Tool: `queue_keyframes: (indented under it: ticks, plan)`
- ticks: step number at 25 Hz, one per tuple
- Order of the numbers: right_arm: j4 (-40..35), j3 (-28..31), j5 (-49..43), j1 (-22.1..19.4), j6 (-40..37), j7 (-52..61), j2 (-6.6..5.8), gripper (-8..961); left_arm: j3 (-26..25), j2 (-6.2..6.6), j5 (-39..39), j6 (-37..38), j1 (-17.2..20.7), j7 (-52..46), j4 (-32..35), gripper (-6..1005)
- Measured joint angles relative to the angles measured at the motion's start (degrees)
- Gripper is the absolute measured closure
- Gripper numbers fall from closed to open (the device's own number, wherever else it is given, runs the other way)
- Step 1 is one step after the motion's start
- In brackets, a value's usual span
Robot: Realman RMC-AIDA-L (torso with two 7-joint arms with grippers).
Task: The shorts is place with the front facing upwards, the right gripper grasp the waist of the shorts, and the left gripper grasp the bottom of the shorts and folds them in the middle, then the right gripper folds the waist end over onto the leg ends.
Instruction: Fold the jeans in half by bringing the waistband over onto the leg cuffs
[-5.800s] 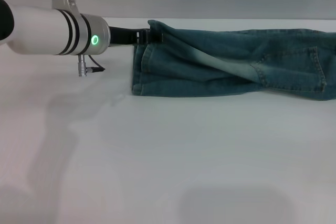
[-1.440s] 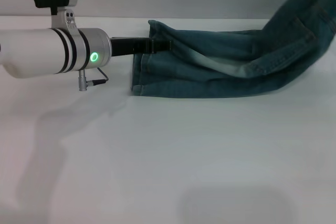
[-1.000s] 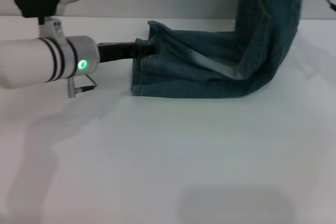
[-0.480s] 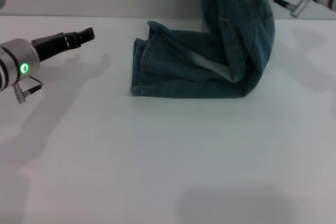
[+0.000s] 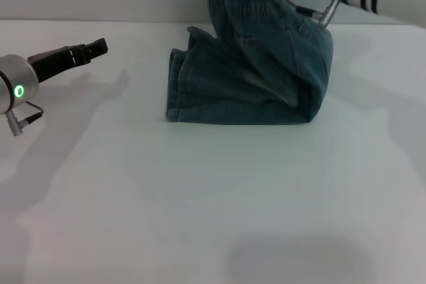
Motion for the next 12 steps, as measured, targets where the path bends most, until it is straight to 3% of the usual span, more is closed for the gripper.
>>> queue_keyframes:
  ticks: [12]
  plan:
    - [5.26, -5.31, 0.21, 1.19, -1.22, 1.4, 0.67, 892, -1.06, 0.0, -0.13, 0.24, -0.32, 0.1, -0.03, 170]
